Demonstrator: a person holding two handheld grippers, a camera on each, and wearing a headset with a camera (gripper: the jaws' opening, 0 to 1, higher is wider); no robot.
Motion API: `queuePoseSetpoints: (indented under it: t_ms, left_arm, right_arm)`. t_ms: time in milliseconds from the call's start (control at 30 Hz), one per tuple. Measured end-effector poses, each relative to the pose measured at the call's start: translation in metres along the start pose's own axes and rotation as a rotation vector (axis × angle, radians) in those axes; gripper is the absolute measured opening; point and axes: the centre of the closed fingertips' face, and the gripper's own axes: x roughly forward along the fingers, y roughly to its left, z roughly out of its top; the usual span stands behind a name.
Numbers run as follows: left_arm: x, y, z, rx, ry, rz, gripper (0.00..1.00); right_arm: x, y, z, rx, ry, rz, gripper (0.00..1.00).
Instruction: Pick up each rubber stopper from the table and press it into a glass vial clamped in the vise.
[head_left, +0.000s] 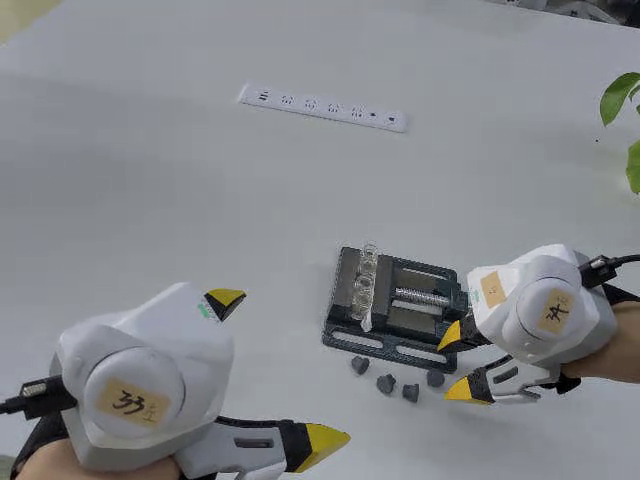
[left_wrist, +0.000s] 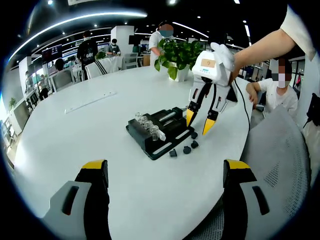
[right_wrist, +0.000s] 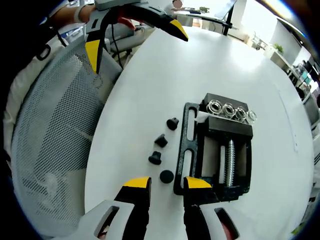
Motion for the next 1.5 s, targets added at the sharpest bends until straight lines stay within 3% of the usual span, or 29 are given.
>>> queuePoseSetpoints:
  t_ms: [367, 1500]
  left_arm:
    - [0.002, 0.003, -0.003, -0.022, -0.004, 0.001, 0.94]
    - [0.001, 0.005, -0.009, -0.048, -0.006, 0.009, 0.93]
  right_arm:
    - [0.008, 0.004, -0.004, -0.053, 0.037, 0.024, 0.12]
    - [0.013, 0.003, -0.004, -0.149, 0.078, 0.012, 0.08]
